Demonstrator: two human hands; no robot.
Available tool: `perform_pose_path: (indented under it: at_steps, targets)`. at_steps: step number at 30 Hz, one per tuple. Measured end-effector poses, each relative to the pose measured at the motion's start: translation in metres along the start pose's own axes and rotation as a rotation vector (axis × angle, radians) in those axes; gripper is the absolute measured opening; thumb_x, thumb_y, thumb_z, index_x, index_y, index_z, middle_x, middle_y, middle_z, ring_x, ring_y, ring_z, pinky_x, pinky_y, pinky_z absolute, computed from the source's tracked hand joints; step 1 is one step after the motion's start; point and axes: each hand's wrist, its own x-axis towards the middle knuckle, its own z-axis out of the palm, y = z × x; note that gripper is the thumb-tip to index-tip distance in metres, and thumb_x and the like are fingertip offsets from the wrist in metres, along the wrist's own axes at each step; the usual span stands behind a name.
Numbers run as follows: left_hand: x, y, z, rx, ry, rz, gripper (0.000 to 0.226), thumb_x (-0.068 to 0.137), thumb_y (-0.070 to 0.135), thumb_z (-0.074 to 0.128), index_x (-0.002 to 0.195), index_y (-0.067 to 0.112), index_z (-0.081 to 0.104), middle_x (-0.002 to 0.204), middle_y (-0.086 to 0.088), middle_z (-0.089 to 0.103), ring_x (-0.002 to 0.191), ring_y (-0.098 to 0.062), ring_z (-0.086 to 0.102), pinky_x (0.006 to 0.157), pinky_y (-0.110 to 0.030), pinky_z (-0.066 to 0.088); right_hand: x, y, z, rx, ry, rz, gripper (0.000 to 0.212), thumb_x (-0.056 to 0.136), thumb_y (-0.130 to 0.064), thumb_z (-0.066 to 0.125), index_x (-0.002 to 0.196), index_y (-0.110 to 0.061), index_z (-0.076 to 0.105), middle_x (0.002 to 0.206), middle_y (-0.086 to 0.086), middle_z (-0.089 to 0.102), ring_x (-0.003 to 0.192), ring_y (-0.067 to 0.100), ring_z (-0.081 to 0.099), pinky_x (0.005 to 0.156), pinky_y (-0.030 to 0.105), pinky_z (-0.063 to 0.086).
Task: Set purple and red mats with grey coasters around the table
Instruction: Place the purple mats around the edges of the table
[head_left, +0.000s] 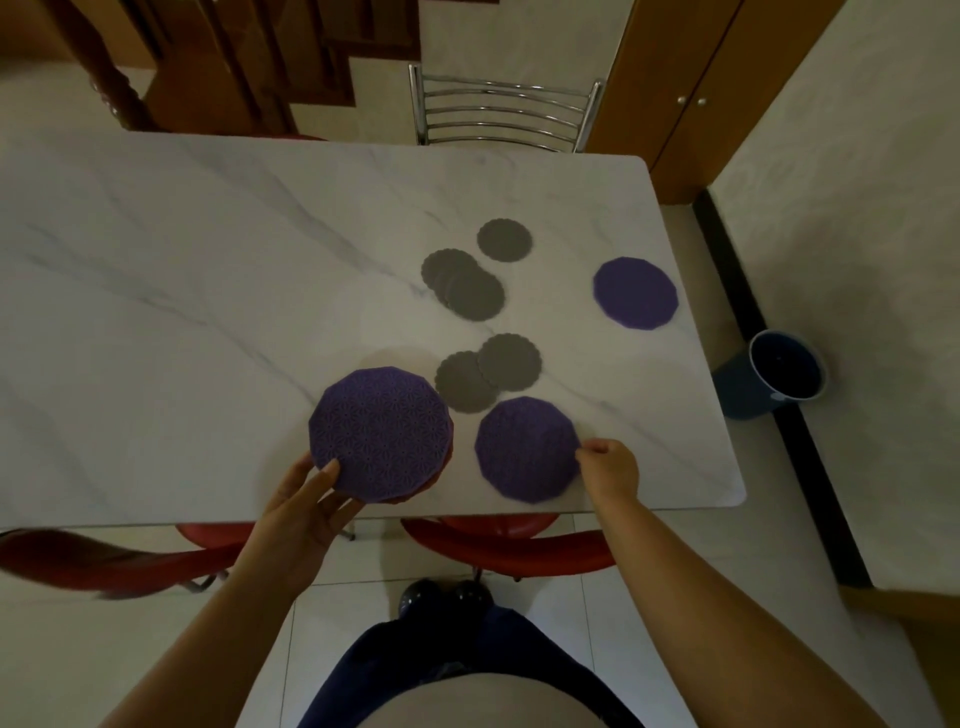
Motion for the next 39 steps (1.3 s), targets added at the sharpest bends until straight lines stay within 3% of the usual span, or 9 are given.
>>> perform_pose_path:
  at_steps: [8,13,16,18,21,29,33,36,39]
  targets:
    - [-0.015,-0.002,-0.002,-0.015,0.019,0.046,0.034,0.085,0.016,0.056,0.119,0.018,0.062,0.114,-0.005,0.071,0.099,-0.026,0.07,0.076,-0.034,0.06,-0.013,-0.023,-0.003,0.247,0.052,-0.137,0.017,0.089,-0.014,0.048,0.101,-0.014,0.061,0.107,0.009,0.065,0.093,0.023,0.059,0.081,0.038,0.049]
    - [-0.022,0.001,-0.021,0.0,0.026,0.045,0.038,0.085,0.016,0.055,0.123,0.018,0.06,0.114,-0.005,0.071,0.097,-0.024,0.07,0.073,-0.032,0.06,-0.065,-0.058,0.032,0.311,-0.307,-0.236,0.015,0.09,-0.018,0.051,0.095,-0.024,0.065,0.083,-0.003,0.063,0.077,0.013,0.06,0.068,0.025,0.05]
    - [-0.019,0.01,-0.038,0.0,0.018,0.015,0.04,0.083,0.017,0.058,0.123,0.018,0.059,0.117,-0.006,0.07,0.101,-0.028,0.069,0.075,-0.035,0.06,-0.106,-0.081,0.065,0.147,-0.585,-0.338,0.043,0.092,-0.037,0.049,0.132,-0.024,0.048,0.118,-0.015,0.051,0.109,0.008,0.052,0.09,0.027,0.046]
    - [-0.016,0.019,-0.053,0.011,0.003,-0.001,0.038,0.083,0.018,0.059,0.121,0.019,0.061,0.117,-0.006,0.071,0.103,-0.029,0.068,0.076,-0.038,0.06,-0.131,-0.096,0.086,0.153,-0.655,-0.437,0.045,0.093,-0.038,0.049,0.135,-0.024,0.045,0.124,-0.015,0.047,0.11,0.003,0.05,0.094,0.025,0.042]
    - [-0.009,0.042,-0.085,0.027,-0.025,-0.003,0.031,0.08,0.018,0.061,0.111,0.02,0.066,0.11,-0.005,0.073,0.095,-0.025,0.071,0.069,-0.034,0.061,-0.163,-0.114,0.122,0.121,-0.575,-0.554,0.038,0.095,-0.034,0.046,0.129,-0.018,0.052,0.126,-0.001,0.057,0.112,0.012,0.056,0.095,0.031,0.047]
    - [0.009,0.155,-0.217,0.162,-0.098,0.031,0.02,0.086,0.012,0.058,0.103,0.02,0.065,0.098,-0.001,0.076,0.086,-0.021,0.073,0.063,-0.032,0.06,-0.261,-0.174,0.251,-0.104,-0.307,-0.577,0.063,0.096,-0.047,0.034,0.15,-0.022,0.013,0.153,0.002,0.03,0.136,0.02,0.037,0.109,0.029,0.029]
    - [0.001,0.207,-0.278,0.179,-0.085,0.03,0.02,0.089,0.009,0.057,0.104,0.02,0.064,0.1,-0.003,0.076,0.088,-0.022,0.073,0.065,-0.034,0.06,-0.317,-0.202,0.303,-0.006,-0.245,-0.605,0.056,0.094,-0.045,0.045,0.145,-0.027,0.031,0.143,-0.003,0.048,0.124,0.015,0.05,0.105,0.03,0.039]
    - [-0.007,0.233,-0.312,0.171,-0.083,0.026,0.022,0.087,0.008,0.058,0.103,0.022,0.063,0.102,-0.002,0.076,0.093,-0.024,0.072,0.065,-0.035,0.06,-0.344,-0.222,0.329,0.135,-0.134,-0.598,0.029,0.088,-0.031,0.06,0.114,-0.019,0.059,0.112,-0.007,0.066,0.104,0.01,0.06,0.089,0.029,0.048]
    - [-0.016,0.248,-0.336,0.14,-0.089,0.009,0.024,0.079,0.013,0.062,0.101,0.022,0.065,0.105,-0.002,0.075,0.094,-0.026,0.072,0.064,-0.034,0.06,-0.36,-0.235,0.348,0.257,-0.153,-0.459,0.016,0.083,-0.017,0.068,0.096,-0.011,0.061,0.097,-0.004,0.065,0.094,0.009,0.059,0.085,0.028,0.049]
